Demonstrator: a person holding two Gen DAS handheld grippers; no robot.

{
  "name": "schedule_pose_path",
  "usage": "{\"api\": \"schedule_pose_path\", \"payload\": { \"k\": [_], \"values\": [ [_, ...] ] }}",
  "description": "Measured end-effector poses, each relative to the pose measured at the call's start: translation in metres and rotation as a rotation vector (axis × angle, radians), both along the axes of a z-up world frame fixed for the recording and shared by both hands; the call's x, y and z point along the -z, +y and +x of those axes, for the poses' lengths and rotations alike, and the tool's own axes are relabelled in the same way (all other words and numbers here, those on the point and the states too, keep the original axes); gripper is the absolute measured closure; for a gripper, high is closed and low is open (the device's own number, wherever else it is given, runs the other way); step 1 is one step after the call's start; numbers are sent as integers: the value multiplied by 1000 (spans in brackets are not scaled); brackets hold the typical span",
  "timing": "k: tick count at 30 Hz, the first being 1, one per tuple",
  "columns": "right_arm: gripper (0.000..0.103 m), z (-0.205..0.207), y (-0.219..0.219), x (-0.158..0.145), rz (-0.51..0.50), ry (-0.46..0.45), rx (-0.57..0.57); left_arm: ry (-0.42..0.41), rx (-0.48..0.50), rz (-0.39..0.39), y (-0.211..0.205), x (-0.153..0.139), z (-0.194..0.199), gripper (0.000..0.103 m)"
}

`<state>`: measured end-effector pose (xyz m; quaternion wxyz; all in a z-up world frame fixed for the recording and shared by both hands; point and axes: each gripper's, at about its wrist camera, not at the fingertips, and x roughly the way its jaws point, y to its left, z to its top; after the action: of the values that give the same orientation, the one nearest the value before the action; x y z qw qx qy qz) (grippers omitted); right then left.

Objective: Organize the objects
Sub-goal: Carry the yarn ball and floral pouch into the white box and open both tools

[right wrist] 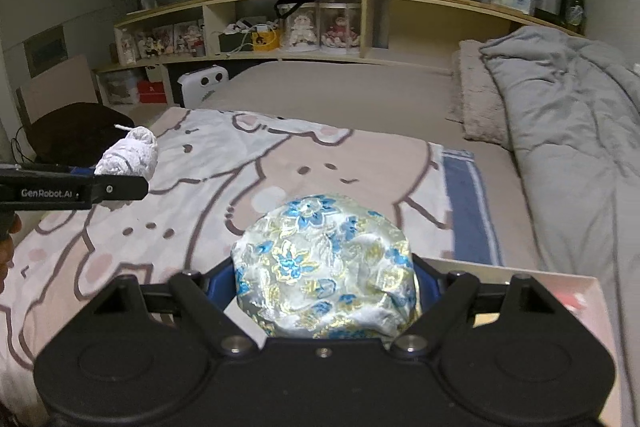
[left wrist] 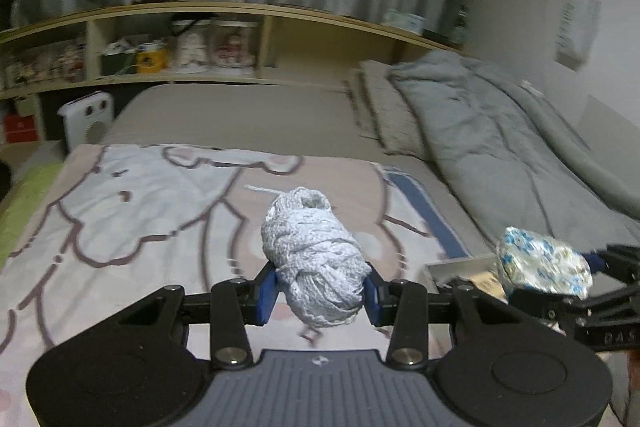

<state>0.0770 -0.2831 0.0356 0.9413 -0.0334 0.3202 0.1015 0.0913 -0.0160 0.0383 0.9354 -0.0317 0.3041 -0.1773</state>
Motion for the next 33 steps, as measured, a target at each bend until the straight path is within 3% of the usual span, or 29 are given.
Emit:
{"api": "schedule_pose_path", "payload": {
  "k": [9,18,24,33],
  "values": [
    [18,-23,-58,8,13,20,55,7,146,-10,-61,10,-21,59],
    [18,-21,-91,59,119,61,19,50,205,-23,-99,29,-25,59],
    [18,-15,-96,95,77,154,-1,81,233,-1,-121,42,-22,59],
    [18,-20,-124,118,27,224,20,130,315,-8,-162,66,-27,59]
  ]
}}
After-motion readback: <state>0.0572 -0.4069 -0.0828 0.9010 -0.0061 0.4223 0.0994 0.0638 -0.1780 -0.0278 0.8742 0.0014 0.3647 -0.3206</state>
